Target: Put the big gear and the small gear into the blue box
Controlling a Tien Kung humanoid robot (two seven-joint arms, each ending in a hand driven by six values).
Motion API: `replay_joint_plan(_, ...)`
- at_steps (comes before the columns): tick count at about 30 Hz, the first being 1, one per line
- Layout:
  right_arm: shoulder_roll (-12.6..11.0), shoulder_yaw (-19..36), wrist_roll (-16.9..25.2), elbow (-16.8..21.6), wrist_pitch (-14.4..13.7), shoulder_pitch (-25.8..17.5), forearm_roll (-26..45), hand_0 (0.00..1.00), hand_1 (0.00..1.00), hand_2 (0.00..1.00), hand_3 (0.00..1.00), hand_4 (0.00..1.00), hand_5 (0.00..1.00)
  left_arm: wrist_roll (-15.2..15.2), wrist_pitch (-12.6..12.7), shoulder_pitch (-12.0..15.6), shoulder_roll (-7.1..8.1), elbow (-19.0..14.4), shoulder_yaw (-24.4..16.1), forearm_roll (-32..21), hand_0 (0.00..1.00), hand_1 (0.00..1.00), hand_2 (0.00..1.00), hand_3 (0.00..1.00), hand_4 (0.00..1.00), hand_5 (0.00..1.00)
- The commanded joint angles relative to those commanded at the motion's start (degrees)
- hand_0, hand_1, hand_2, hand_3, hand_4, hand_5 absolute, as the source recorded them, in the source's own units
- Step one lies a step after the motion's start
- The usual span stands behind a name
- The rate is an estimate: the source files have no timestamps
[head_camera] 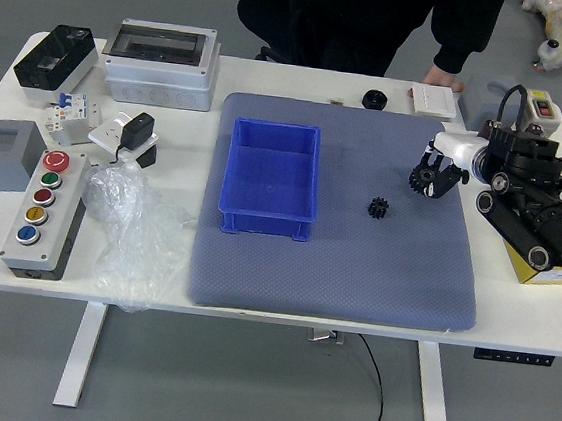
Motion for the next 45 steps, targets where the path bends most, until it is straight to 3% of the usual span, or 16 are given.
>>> replay_joint_plan(10, -1.21, -0.13, -1.46, 4.51, 2.41, 1.34, -1.18, 0.354, 0.358, 0.440, 0.591, 0.597, 0.087, 0.09, -0.01, 0.28, 0.87, 0.00, 0.14, -0.05, 0.861, 0.830, 0.826, 0.779, 0.601, 0.375)
replay_joint_plan(27, -1.39, 0.37, -3.74, 16.30, 5.47, 2.06, -5.02, 0.353, 0.359, 0.437, 0.593, 0.583, 0.094, 0.13, -0.09, 0.61, 1.58, -0.01, 0.36, -0.04, 0.861, 0.830, 0.826, 0.778, 0.600, 0.375)
replay_joint_plan(45, 2.65, -1.52, -4.12, 18.16, 6.48, 5.45, -4.80, 0.358, 0.360, 0.438, 0.596, 0.570, 0.114, 0.18, -0.13, 0.80, 2.06, 0.01, 1.21, -0.42, 0.861, 0.830, 0.827, 0.777, 0.600, 0.375)
